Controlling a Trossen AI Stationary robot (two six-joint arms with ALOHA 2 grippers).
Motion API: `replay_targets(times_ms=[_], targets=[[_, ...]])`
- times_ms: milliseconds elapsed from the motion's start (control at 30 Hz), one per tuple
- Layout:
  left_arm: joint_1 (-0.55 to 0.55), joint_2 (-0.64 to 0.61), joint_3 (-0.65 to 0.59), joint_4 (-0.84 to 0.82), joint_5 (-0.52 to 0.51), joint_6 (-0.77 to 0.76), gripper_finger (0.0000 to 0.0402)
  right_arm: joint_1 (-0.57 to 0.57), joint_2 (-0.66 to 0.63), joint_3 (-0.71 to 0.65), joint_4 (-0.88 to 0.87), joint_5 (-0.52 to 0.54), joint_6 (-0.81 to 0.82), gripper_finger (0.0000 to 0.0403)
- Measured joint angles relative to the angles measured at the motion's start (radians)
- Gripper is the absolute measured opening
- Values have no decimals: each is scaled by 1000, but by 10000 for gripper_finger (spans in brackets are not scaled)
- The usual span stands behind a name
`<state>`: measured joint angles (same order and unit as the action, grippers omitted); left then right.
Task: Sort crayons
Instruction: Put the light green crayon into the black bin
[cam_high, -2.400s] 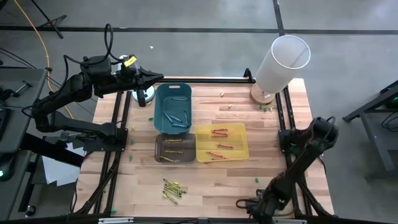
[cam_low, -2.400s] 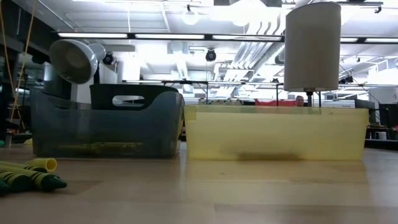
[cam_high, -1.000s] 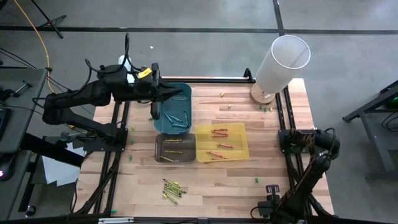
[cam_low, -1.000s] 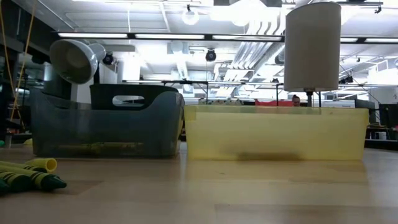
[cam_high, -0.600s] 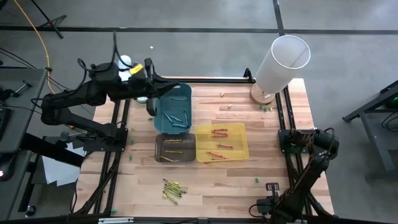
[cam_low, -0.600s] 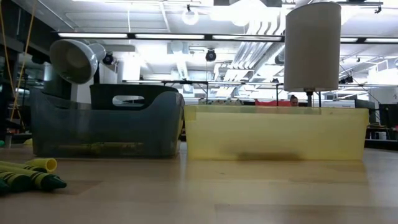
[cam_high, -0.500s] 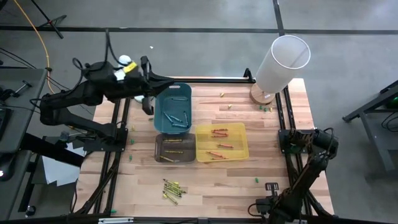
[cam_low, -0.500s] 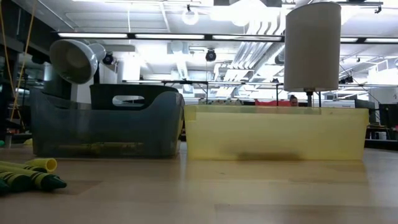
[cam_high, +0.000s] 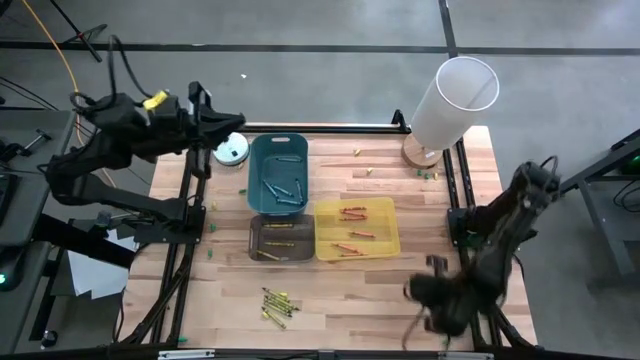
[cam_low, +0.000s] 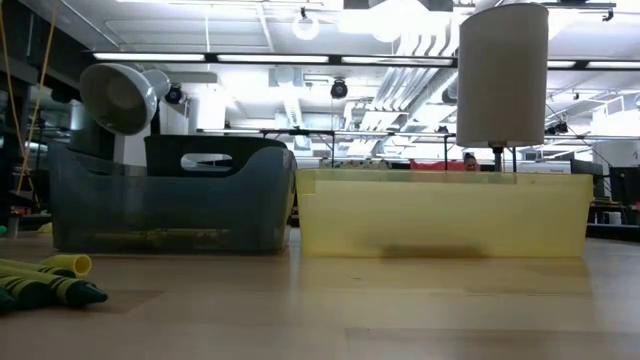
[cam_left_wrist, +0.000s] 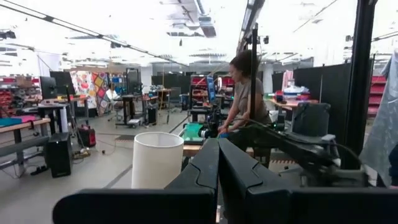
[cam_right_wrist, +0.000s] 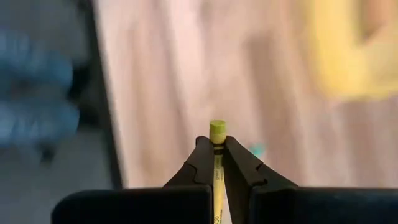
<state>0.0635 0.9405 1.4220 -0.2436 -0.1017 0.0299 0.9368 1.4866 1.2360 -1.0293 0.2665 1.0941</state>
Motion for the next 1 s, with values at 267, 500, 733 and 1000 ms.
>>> replay_targets(times_ms=[267,500,733,1000], targets=[[0,-19,0,-50,1,0,0,-397,-52,-108,343,144,-449,0],[0,-19,0,-71,2,0,0,-719,147,-109,1011,63,-854,0],[0,-19,0,-68,2,0,0,-846,378,90,1155,-95,-919,0],[0,-19,0,-67,2,0,0,-828,596,313,967,-169,-910,0]])
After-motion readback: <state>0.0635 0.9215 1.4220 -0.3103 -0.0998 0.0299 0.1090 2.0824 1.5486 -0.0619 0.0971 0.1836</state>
